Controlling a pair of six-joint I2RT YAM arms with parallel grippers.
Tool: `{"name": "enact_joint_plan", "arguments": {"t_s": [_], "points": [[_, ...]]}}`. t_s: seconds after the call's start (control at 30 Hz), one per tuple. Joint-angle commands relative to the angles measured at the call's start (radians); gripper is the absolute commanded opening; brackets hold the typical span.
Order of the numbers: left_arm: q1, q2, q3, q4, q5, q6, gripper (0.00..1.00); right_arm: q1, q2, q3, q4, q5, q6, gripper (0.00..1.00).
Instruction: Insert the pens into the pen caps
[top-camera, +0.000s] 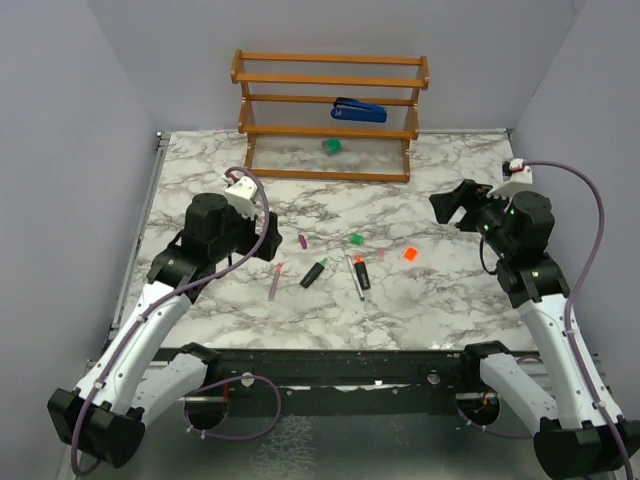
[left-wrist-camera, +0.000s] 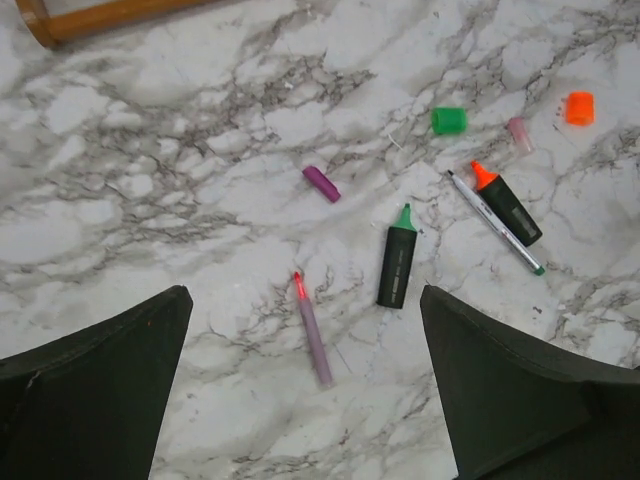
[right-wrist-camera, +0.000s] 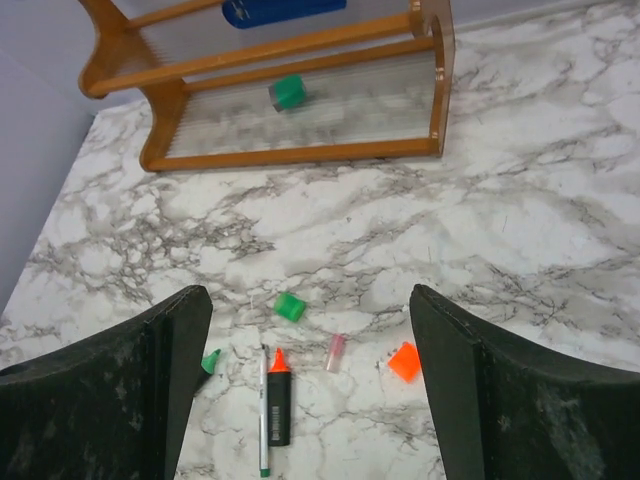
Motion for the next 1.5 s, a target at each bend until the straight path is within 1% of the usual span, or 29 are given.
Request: {"name": "enact_joint_plan", "arguments": {"t_s": [0.0, 0.03, 0.13, 0.23, 0.3, 0.43, 0.6, 0.67, 0.8, 1.0, 1.1, 1.13, 1.2, 1.33, 1.37, 1.4, 1.47], "points": [[-0.018, 0.063, -0.093, -0.017, 0.052, -0.194, 0.94, -0.001, 0.047, 0.004, 0.008, 0.001, -0.003, 0.87], [-0.019, 0.089, -0.107, 0.001, 0.073, -0.222, 0.91, -0.001, 0.053, 0.003, 0.012, 0.004, -0.01, 0.86], [-0.019, 0.207, -0.125, 0.003, 0.062, -0.281, 0.76, -0.001, 0.064, 0.006, 0.004, 0.011, -0.024, 0.86], [-0.02, 0.302, -0.126, -0.005, 0.063, -0.308, 0.61, -0.001, 0.051, -0.002, 0.001, 0.021, -0.032, 0.86], [-0.021, 0.338, -0.125, -0.011, 0.063, -0.326, 0.57, -0.001, 0.035, -0.009, 0.005, 0.036, -0.037, 0.86], [-0.032, 0.343, -0.137, -0.022, 0.031, -0.366, 0.58, -0.001, 0.01, -0.028, 0.011, 0.055, -0.046, 0.86], [-0.058, 0.368, -0.188, -0.04, 0.027, -0.412, 0.58, -0.001, -0.025, -0.058, 0.028, 0.07, -0.042, 0.87], [-0.072, 0.393, -0.211, -0.04, 0.015, -0.424, 0.58, -0.001, -0.035, -0.064, 0.028, 0.08, -0.045, 0.89], [-0.088, 0.449, -0.2, -0.05, -0.019, -0.433, 0.58, -0.001, -0.048, -0.066, 0.026, 0.096, -0.053, 0.92], [-0.098, 0.533, -0.198, -0.057, -0.083, -0.441, 0.58, 0.0, -0.053, -0.061, 0.021, 0.093, -0.06, 0.92], [-0.099, 0.566, -0.194, -0.06, -0.12, -0.439, 0.56, 0.0, -0.061, -0.067, 0.028, 0.08, -0.061, 0.92], [-0.099, 0.574, -0.193, -0.061, -0.121, -0.439, 0.52, -0.001, -0.062, -0.069, 0.03, 0.079, -0.061, 0.92], [-0.099, 0.587, -0.195, -0.062, -0.121, -0.441, 0.34, -0.001, -0.063, -0.07, 0.03, 0.077, -0.06, 0.92], [-0.104, 0.614, -0.195, -0.063, -0.121, -0.439, 0.12, 0.0, -0.065, -0.072, 0.034, 0.08, -0.06, 0.92], [-0.107, 0.622, -0.196, -0.063, -0.121, -0.439, 0.03, -0.001, -0.064, -0.072, 0.034, 0.081, -0.06, 0.92], [-0.112, 0.63, -0.196, -0.063, -0.121, -0.438, 0.0, -0.001, -0.064, -0.07, 0.032, 0.084, -0.06, 0.92], [-0.122, 0.647, -0.198, -0.06, -0.121, -0.435, 0.0, -0.001, -0.064, -0.075, 0.029, 0.09, -0.059, 0.92]]}}
